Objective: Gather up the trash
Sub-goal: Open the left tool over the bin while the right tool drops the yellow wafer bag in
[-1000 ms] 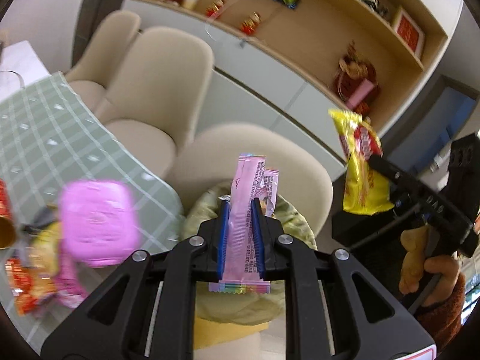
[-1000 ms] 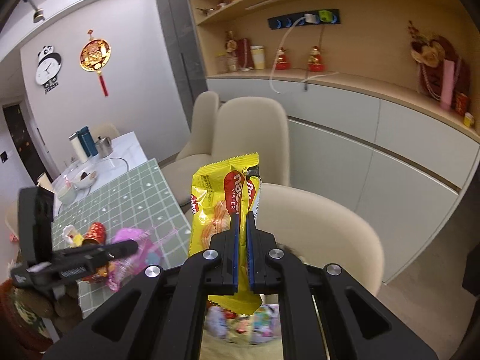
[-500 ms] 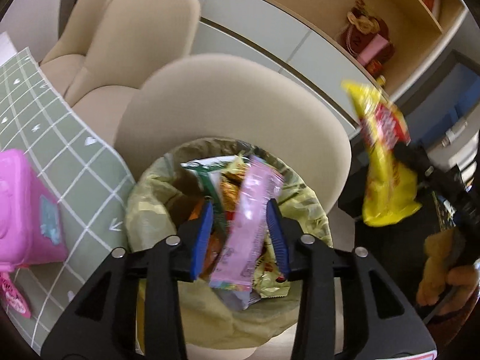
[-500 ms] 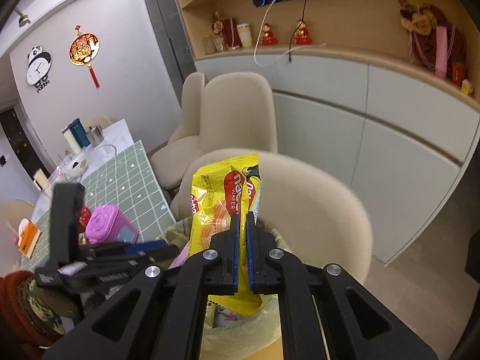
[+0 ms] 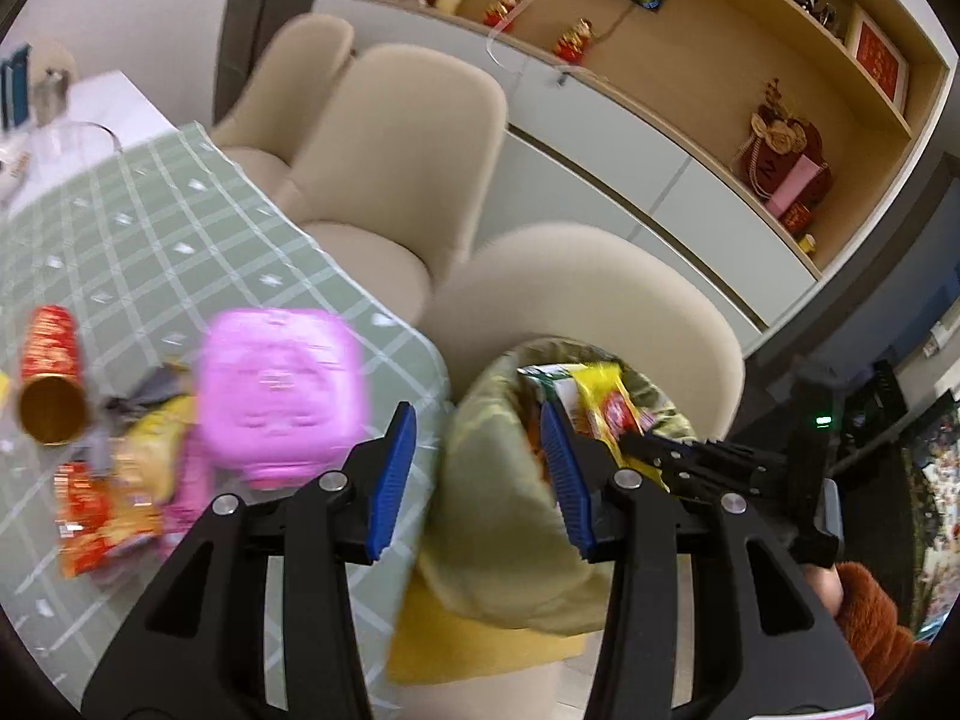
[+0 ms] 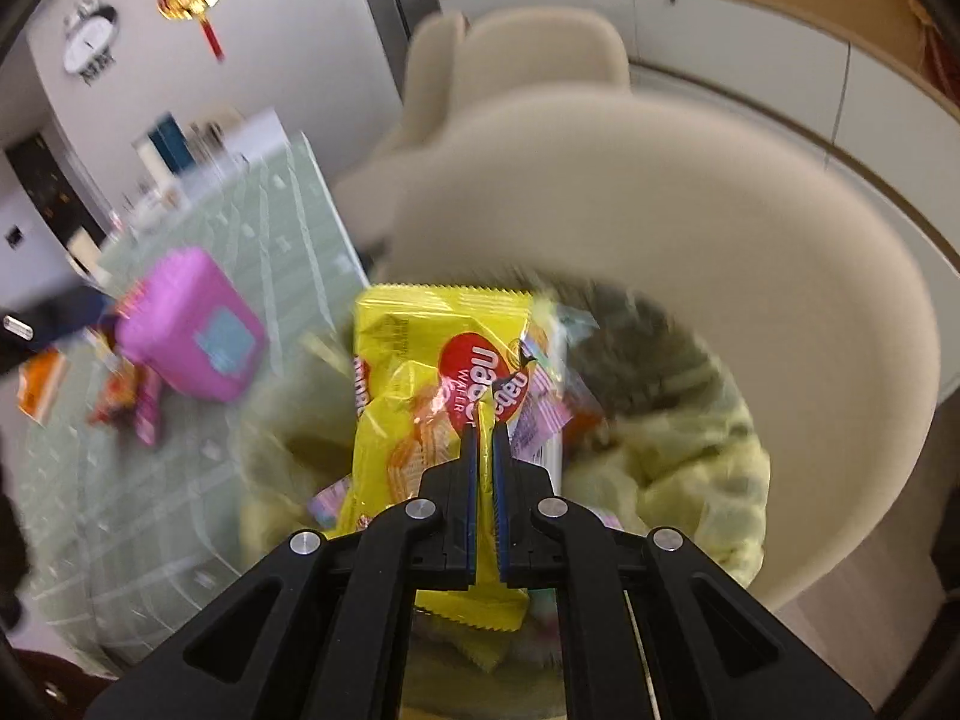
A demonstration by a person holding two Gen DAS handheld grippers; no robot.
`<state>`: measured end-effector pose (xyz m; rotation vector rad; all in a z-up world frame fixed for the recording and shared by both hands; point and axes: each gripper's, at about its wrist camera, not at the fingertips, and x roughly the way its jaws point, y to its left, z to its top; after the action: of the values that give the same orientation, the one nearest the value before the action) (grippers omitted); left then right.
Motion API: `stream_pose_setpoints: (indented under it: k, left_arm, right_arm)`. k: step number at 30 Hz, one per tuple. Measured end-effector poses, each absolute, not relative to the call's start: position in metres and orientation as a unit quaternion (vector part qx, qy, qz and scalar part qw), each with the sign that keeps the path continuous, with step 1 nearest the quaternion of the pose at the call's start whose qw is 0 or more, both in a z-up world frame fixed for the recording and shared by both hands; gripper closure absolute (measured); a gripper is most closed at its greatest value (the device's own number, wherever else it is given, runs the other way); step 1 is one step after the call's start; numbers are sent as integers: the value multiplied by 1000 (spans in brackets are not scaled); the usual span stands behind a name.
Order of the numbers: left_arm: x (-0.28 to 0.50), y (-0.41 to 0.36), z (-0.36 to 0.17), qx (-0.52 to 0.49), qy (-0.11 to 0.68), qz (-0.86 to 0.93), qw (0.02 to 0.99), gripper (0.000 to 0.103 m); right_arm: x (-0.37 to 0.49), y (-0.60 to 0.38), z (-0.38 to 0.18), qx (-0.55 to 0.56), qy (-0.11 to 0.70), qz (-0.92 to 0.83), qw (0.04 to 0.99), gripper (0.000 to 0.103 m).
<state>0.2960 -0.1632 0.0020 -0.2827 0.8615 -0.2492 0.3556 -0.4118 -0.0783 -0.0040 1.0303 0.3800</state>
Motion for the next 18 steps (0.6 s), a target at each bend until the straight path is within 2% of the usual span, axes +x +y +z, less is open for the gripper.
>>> stream_pose_setpoints:
  k: [5, 9, 11, 13, 18]
  left_arm:
    - [272, -126, 1, -142, 404, -79, 900, 59]
    - [264, -97, -9, -160, 414, -51, 895, 59]
    - [258, -80, -13, -166, 414, -38, 894, 58]
    - [253, -65, -16, -171, 413, -26, 894, 57]
    - [238, -22, -24, -188, 409, 7, 893, 56]
  right_arm:
    - [356, -418, -102, -17, 519, 155, 841, 97]
    - [355, -414, -100, -11, 516, 157, 842, 96]
    - [348, -412, -91, -2, 499, 151, 853, 90]
    - [340, -411, -82, 2, 482, 144, 864, 74]
    - [322, -408, -59, 19, 455, 118, 883, 71]
